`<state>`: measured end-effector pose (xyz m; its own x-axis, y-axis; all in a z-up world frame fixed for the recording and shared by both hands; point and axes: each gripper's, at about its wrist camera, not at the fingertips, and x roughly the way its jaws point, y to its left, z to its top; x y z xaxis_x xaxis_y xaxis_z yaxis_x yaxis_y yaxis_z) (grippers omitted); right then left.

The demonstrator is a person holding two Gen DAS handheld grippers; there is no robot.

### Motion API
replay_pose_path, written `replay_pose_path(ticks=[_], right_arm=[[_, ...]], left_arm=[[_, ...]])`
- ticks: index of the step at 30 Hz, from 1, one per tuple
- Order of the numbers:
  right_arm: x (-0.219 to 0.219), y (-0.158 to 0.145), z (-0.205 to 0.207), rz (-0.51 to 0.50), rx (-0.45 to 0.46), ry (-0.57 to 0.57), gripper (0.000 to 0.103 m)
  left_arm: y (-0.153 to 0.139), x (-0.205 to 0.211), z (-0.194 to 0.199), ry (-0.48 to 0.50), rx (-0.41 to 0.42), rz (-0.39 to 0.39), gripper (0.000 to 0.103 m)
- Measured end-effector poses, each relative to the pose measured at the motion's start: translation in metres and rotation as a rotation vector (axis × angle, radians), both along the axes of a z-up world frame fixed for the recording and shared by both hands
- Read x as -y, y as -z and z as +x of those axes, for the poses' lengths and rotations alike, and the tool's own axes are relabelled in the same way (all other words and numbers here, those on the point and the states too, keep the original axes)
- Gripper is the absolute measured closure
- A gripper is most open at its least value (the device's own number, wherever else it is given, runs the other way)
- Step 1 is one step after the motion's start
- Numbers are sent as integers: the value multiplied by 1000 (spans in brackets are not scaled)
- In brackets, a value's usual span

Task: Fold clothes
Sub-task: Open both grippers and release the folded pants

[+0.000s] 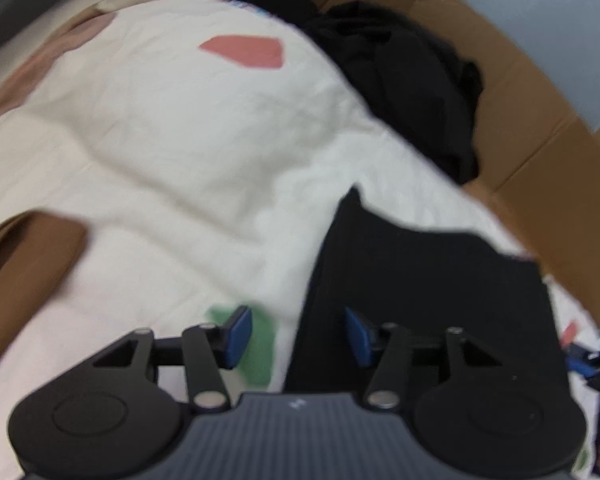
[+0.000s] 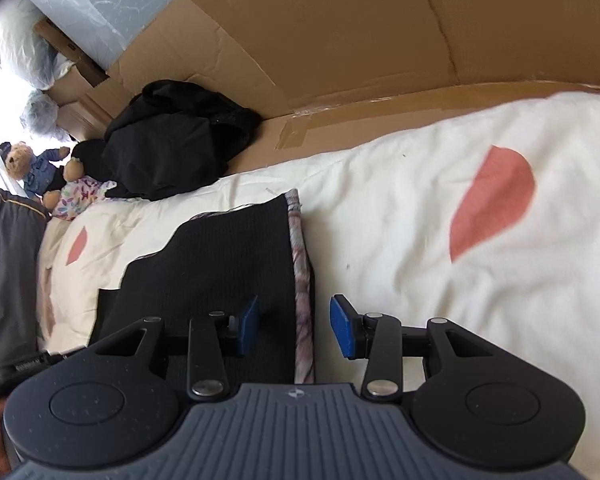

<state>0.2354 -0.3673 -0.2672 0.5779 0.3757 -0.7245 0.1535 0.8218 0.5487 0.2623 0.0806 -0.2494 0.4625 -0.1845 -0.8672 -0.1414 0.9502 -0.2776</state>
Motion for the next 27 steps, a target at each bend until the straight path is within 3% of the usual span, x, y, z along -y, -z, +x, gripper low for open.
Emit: replay_pose_path(ticks=[3, 10, 19, 27], right_arm=[[-6, -7, -12, -6, -50, 30, 59], [-13, -17, -46, -30, -106, 46, 59], [-10, -30, -90, -38, -113, 38, 59], [-20, -30, -109, -46, -142, 12, 59]], left_arm=[[-7, 1, -17, -39, -25, -40, 49], [-23, 12, -56, -52, -60, 7, 49], [-29, 1, -104, -104, -84, -32, 51], [-26, 5, -124, -108, -96, -55, 51]])
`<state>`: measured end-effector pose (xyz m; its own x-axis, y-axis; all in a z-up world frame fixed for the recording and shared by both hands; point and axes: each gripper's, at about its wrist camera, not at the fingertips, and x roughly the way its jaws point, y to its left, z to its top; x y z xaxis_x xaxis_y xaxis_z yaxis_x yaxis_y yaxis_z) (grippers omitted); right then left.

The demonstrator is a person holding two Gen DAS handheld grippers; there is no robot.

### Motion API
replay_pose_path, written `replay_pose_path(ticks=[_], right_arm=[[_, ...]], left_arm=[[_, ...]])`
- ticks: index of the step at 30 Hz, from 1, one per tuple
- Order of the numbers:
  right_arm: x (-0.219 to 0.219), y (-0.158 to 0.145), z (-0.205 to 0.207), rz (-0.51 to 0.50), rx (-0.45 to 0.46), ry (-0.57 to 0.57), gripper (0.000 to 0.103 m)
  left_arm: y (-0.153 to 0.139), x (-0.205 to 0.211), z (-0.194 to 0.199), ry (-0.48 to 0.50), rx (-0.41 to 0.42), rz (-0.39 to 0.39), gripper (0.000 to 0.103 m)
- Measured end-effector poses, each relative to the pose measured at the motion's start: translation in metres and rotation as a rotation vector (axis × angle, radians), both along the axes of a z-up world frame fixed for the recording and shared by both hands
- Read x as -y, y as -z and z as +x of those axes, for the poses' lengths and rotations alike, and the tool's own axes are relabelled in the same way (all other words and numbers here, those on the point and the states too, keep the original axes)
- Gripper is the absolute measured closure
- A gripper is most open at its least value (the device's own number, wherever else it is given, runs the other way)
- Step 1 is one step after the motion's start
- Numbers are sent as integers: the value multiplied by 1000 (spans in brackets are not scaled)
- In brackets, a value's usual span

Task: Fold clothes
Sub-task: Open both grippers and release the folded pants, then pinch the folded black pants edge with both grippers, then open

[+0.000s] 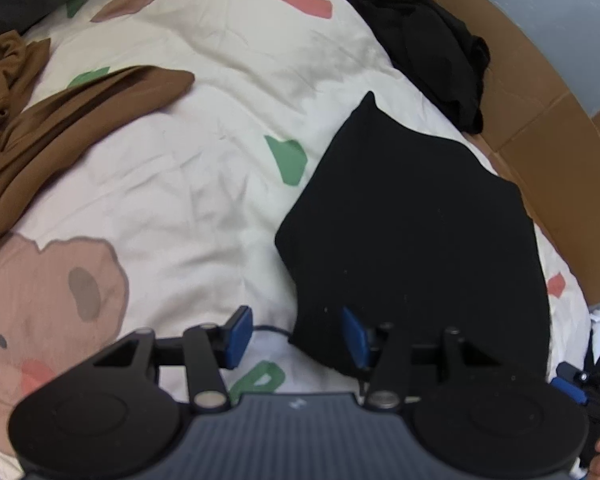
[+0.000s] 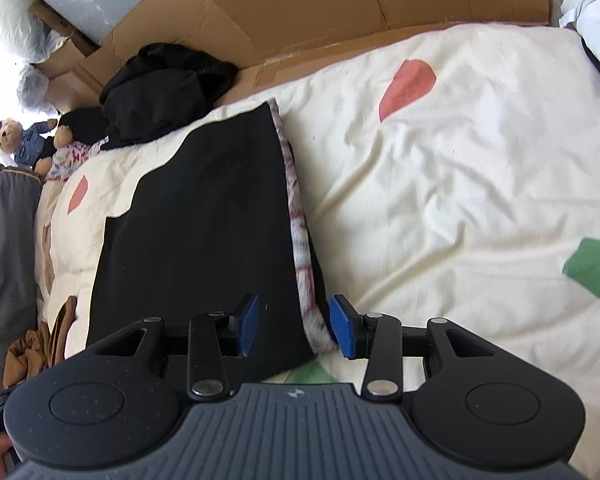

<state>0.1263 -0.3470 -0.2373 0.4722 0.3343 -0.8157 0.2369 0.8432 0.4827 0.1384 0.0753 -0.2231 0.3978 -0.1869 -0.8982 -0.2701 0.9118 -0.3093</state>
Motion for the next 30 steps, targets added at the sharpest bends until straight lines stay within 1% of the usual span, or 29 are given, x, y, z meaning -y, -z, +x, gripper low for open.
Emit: replay_pose_path(ticks=[5, 7, 9, 10, 12, 13, 15, 16, 17, 18, 19, 20, 21, 23, 27, 29, 30], right_arm=[[-1, 10, -9, -5, -14, -3, 59], [1, 15, -11, -10, -17, -6, 59], [2, 18, -11, -11, -15, -12, 59], [2, 19, -11, -9, -9, -19, 59], [0, 20, -10, -12, 6, -38, 59], [-1, 20, -9, -16, 14, -50, 59], [-4, 22, -8, -14, 25, -73, 59], [-4, 23, -8, -11, 31, -84, 61], [-4, 23, -7, -13, 35, -93, 67], [-5, 24, -6, -19, 40, -101, 82], [-4, 25, -5, -18, 38, -103, 86], [-3, 26, -5, -9, 37, -99, 87], [-2, 25, -6, -1, 41, -96, 89], [0, 23, -7, 5, 52, -93, 92], [4, 18, -8, 9, 78, -64, 95], [6, 18, -9, 14, 74, -51, 95], [7, 18, -9, 17, 69, -46, 95]], left_arm=[[6, 4, -3, 15, 4, 17, 51], [7, 6, -5, 41, 30, 28, 51], [9, 9, -5, 60, 36, 50, 51], [11, 9, -5, 65, 33, 52, 53], [15, 10, -3, 71, 32, 35, 61], [17, 10, -3, 74, 36, 29, 62], [19, 11, -1, 78, 50, 26, 70], [20, 12, 0, 83, 53, 24, 72], [20, 12, 1, 88, 57, 22, 77], [20, 13, 1, 94, 59, 23, 81], [19, 14, 1, 100, 61, 27, 84], [19, 15, 1, 107, 61, 30, 91], [18, 14, 2, 111, 61, 29, 96], [15, 12, 2, 108, 64, 29, 99], [4, 5, 5, 93, 84, 42, 100], [2, 4, 5, 91, 73, 45, 99], [4, 6, 6, 107, 42, 70, 93]])
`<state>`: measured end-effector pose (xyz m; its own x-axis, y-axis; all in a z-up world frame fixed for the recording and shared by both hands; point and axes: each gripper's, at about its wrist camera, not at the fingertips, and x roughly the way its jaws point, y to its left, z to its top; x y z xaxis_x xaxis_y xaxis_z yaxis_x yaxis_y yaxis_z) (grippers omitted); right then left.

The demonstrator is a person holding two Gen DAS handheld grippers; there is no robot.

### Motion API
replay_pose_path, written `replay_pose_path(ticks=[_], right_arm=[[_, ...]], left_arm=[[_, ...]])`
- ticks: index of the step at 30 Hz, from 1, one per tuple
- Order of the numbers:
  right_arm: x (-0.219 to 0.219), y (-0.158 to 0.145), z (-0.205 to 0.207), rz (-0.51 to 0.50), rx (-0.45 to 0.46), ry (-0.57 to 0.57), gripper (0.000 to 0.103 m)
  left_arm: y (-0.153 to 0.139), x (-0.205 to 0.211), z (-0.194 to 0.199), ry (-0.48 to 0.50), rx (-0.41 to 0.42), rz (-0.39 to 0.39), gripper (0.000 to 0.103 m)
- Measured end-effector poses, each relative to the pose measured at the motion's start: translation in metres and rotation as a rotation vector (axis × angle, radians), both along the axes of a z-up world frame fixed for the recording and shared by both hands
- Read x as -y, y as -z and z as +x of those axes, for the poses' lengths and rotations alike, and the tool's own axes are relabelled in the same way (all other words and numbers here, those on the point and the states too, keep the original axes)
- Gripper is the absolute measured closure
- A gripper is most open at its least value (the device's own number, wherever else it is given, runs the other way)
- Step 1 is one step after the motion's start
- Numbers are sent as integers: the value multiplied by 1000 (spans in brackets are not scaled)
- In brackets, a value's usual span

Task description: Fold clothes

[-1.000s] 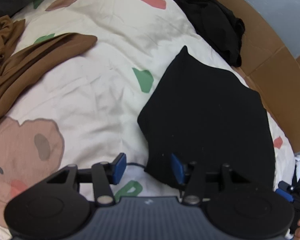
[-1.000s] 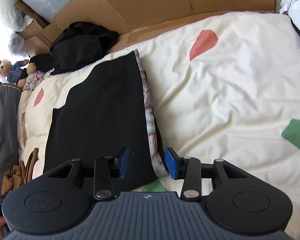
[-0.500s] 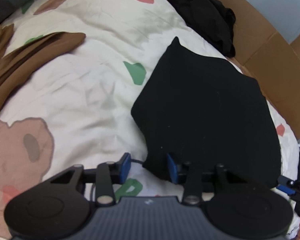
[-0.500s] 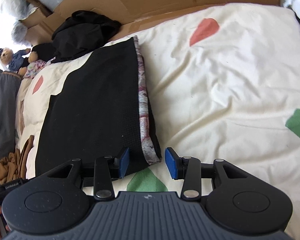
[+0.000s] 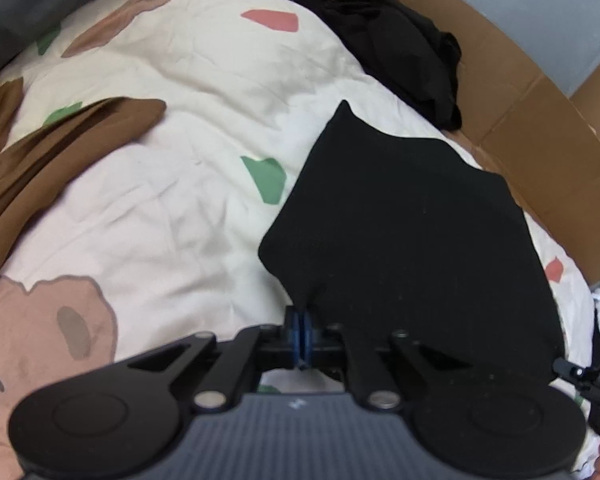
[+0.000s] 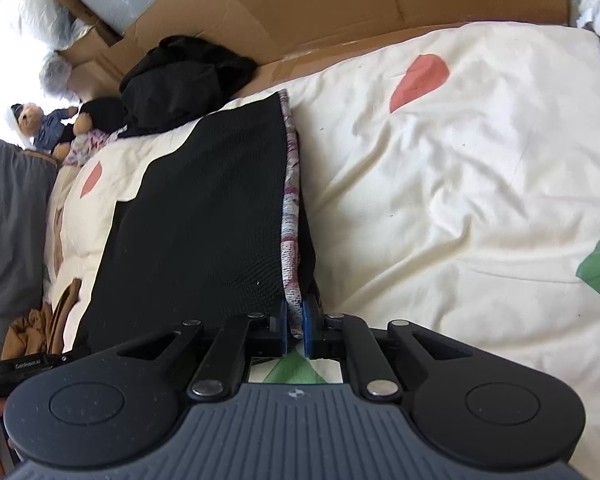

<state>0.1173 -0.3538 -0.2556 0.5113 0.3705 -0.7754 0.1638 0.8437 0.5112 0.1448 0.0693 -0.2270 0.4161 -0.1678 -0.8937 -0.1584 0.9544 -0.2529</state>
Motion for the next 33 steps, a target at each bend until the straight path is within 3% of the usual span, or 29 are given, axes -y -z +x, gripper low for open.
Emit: replay_pose_path(ticks=[3, 7, 8, 15, 18, 25, 33], right_arm=[[-1, 4, 0, 3, -37, 16, 92], [4, 3, -7, 14, -55, 60, 77], [5, 2, -10, 21, -56, 77, 68], [20, 5, -27, 154, -57, 228, 65], [20, 7, -33, 195, -60, 261, 65], [14, 15, -39, 259, -68, 317, 65], [18, 29, -42, 332, -84, 395, 65]], left_arm=[[8, 2, 1, -13, -90, 99, 79], [3, -16, -7, -144, -76, -24, 62], [2, -18, -9, -171, -76, -40, 60], [1, -25, -24, -365, -74, -193, 63], [8, -21, -27, -427, -93, -233, 72], [17, -14, -38, -574, -66, -334, 73], [34, -11, -46, -639, -24, -422, 73]])
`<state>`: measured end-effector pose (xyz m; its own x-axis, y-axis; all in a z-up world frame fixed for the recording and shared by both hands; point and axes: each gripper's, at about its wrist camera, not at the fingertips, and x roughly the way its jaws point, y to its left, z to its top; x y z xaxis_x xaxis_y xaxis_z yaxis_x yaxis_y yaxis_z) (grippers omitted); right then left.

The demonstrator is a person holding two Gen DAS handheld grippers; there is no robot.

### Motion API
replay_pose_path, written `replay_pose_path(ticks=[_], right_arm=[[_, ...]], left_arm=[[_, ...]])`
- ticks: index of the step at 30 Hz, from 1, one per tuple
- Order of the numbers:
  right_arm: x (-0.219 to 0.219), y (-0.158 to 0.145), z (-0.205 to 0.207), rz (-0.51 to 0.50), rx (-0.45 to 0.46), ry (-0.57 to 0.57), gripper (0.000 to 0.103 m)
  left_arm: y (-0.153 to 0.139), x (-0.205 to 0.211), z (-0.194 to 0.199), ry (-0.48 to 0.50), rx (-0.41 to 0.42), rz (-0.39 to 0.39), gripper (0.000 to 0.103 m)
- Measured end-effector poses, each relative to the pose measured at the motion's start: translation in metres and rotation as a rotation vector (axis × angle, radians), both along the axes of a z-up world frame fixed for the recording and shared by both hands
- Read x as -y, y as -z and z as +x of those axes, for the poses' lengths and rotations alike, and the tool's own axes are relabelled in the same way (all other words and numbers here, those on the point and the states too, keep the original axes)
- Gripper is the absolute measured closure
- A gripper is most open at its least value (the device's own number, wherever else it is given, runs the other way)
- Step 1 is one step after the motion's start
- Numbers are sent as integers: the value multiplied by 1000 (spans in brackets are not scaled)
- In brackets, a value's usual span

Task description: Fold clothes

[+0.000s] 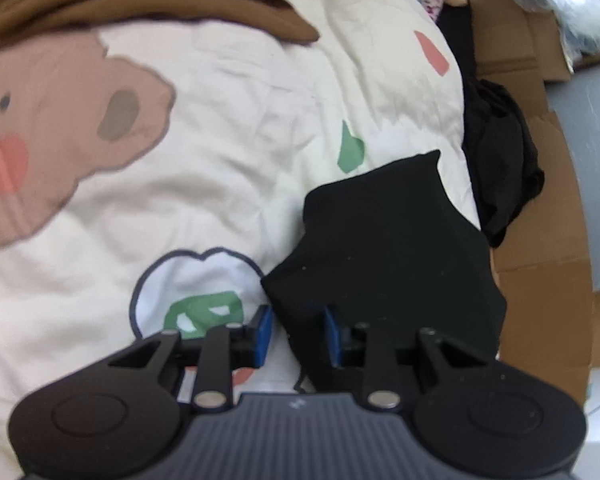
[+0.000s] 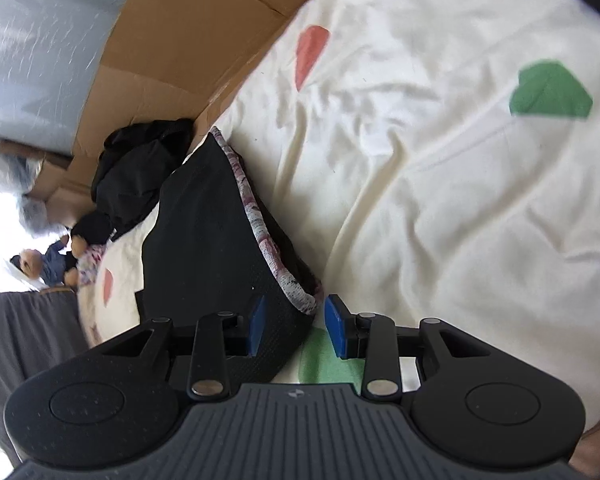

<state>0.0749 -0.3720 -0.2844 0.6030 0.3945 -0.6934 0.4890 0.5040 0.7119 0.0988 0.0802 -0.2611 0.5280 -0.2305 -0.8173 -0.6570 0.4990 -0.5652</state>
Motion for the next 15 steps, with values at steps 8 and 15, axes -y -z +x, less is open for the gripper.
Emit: replay_pose_path(ticks=[8, 15], right_arm=[[-14, 13, 3, 53, -9, 9, 65], [-17, 23, 8, 98, -9, 22, 65]], left_arm=[[18, -7, -7, -124, 45, -74, 72], [29, -5, -9, -233, 84, -147, 66]])
